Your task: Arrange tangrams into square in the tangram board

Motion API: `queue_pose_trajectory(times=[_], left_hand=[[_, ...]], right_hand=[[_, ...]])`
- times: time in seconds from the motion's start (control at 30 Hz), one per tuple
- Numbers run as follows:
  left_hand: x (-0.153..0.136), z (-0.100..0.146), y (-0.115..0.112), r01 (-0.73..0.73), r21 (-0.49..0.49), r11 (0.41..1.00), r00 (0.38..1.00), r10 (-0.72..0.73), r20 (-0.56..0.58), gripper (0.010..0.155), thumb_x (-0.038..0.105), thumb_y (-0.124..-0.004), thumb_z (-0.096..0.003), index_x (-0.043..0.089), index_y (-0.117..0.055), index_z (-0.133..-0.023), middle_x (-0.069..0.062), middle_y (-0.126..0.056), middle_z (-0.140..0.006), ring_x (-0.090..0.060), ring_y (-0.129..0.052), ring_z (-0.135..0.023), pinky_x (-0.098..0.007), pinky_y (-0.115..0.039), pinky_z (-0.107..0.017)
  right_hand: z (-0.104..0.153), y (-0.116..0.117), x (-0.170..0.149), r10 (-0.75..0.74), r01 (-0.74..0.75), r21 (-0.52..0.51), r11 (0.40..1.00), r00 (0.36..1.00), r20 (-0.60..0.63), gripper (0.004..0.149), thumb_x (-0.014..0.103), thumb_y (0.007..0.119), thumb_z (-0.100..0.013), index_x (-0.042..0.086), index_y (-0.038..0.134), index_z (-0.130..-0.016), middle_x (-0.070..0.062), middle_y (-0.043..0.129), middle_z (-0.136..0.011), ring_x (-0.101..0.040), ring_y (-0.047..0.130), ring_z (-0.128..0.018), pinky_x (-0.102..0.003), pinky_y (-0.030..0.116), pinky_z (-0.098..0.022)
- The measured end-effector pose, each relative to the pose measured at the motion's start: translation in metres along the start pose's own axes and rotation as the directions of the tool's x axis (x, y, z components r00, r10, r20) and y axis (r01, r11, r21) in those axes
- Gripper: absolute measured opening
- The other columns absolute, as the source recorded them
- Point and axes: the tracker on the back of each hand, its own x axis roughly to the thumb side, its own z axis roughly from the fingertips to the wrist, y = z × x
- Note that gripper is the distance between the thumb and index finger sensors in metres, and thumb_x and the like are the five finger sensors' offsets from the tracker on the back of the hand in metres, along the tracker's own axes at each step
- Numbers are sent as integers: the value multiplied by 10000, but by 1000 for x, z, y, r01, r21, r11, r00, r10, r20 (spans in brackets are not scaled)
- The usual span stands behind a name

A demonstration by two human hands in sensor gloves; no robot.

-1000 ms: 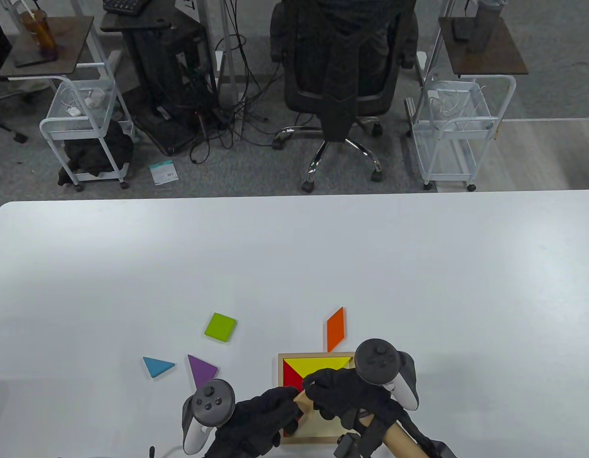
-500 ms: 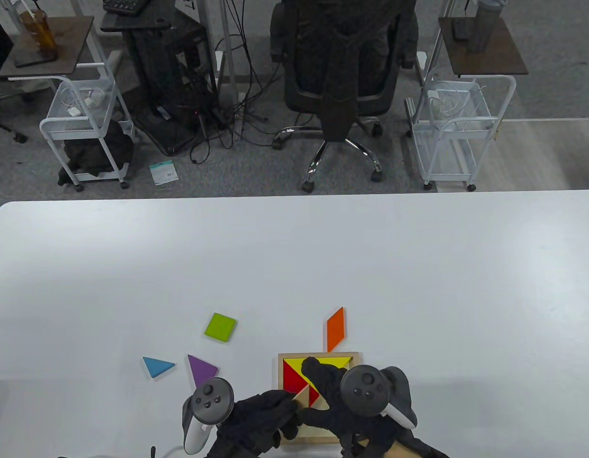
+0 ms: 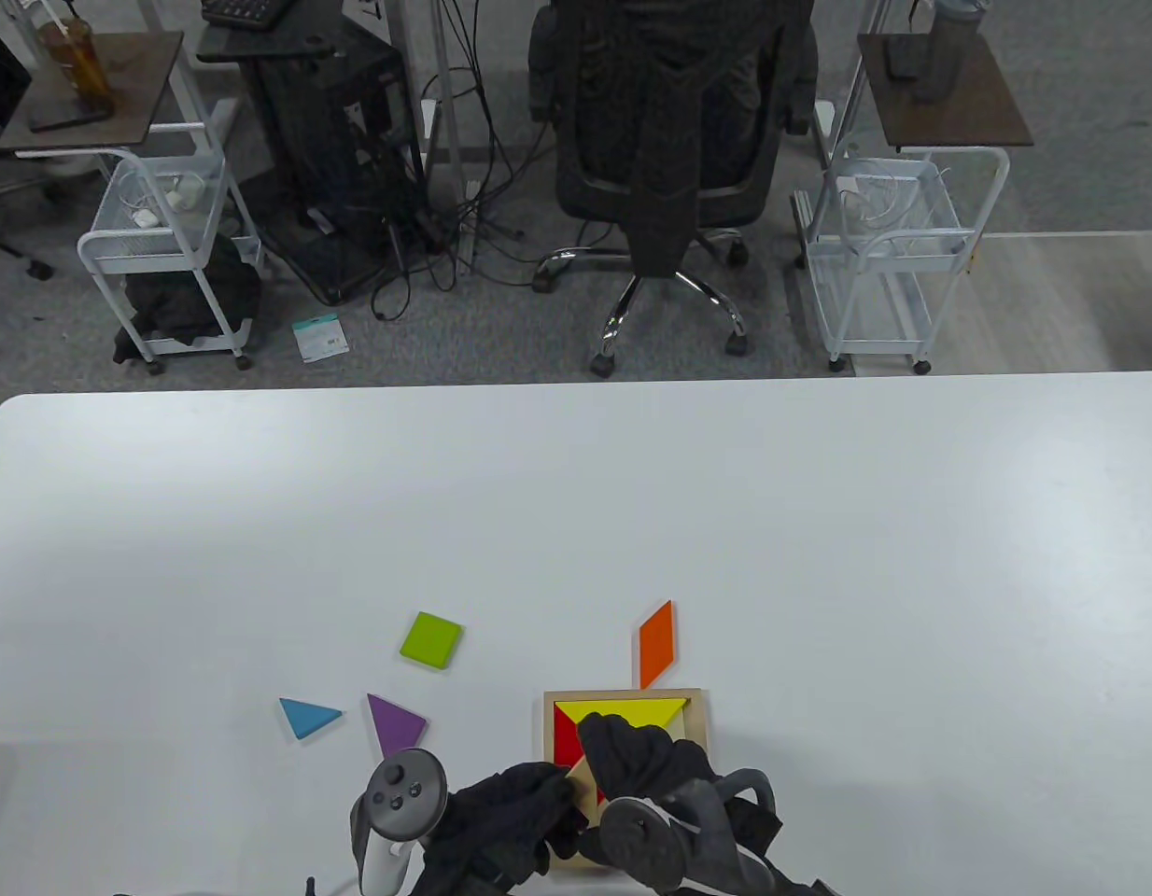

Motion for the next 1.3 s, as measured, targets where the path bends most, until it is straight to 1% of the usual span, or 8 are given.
queue_pose_trajectory(times=[0.4, 0.63, 0.73, 0.8, 0.9, 0.97, 1.07, 1.3], left_hand=[[0, 1, -3, 21, 11, 1000, 999, -21, 27, 451, 474, -725, -527, 129, -879, -772, -85, -1011, -597, -219, -1056, -339, -175, -930, -223], [0, -1, -6, 31, -27, 999, 999, -30, 30, 451, 471, -730, -532, 129, -883, -782, -88, -1018, -607, -226, -1069, -353, -193, -939, -219], [3, -2, -6, 38, -60, 998, 998, -35, 47, 488, 440, -719, -544, 93, -822, -870, -150, -971, -720, -307, -1059, -463, -283, -941, -268], [14, 2, 4, 166, 32, 986, 977, -169, 129, 590, 450, -711, -539, 51, -710, -974, -224, -863, -874, -424, -990, -657, -416, -922, -399], [28, 10, 20, 432, 131, 892, 877, -450, 169, 708, 485, -662, -558, 79, -454, -1099, -262, -530, -1107, -535, -629, -971, -637, -697, -647], [30, 14, 28, 646, 195, 738, 735, -671, 104, 757, 514, -628, -566, 100, -324, -1122, -263, -343, -1156, -570, -399, -1025, -727, -517, -687], [25, 13, 33, 842, 143, 520, 528, -849, -25, 782, 544, -575, -574, 121, -222, -1129, -266, -202, -1167, -590, -267, -1031, -786, -352, -672], [15, 6, 37, 839, 104, 534, 542, -837, -79, 783, 518, -583, -577, 124, -179, -1119, -263, -150, -1157, -589, -216, -1024, -792, -288, -662]], right_hand=[[-3, -1, -6, -19, 19, 30, 999, 1000, -16, 981, 590, 869, -227, 190, 466, -1027, -100, 611, -1018, -303, 759, -807, -368, 728, -494], [-4, -4, -9, -29, 29, 1, 1000, 1000, -4, 939, 565, 916, -195, 157, 597, -978, -112, 759, -930, -282, 877, -696, -334, 788, -356], [-4, -7, -14, 0, 0, -3, 1000, 1000, -15, 939, 559, 918, -197, 161, 590, -981, -107, 757, -930, -279, 873, -696, -334, 784, -351], [-6, -9, -24, 59, -59, -7, 998, 997, -44, 937, 554, 918, -203, 169, 578, -987, -103, 745, -939, -277, 862, -710, -336, 780, -367], [-12, -3, -44, 122, -117, 47, 992, 986, -113, 935, 542, 917, -217, 185, 551, -1000, -90, 710, -963, -278, 826, -748, -346, 763, -413], [-16, 8, -57, 149, -131, 115, 985, 975, -165, 934, 532, 919, -222, 197, 537, -1006, -81, 691, -968, -278, 800, -762, -354, 747, -441], [-22, 24, -72, 176, -127, 214, 968, 958, -225, 928, 517, 924, -231, 219, 520, -1012, -63, 664, -981, -280, 757, -791, -362, 719, -490], [-36, 40, -87, 256, -167, 299, 940, 922, -291, 914, 497, 920, -251, 266, 489, -1022, -25, 605, -1007, -267, 682, -842, -365, 667, -570]])
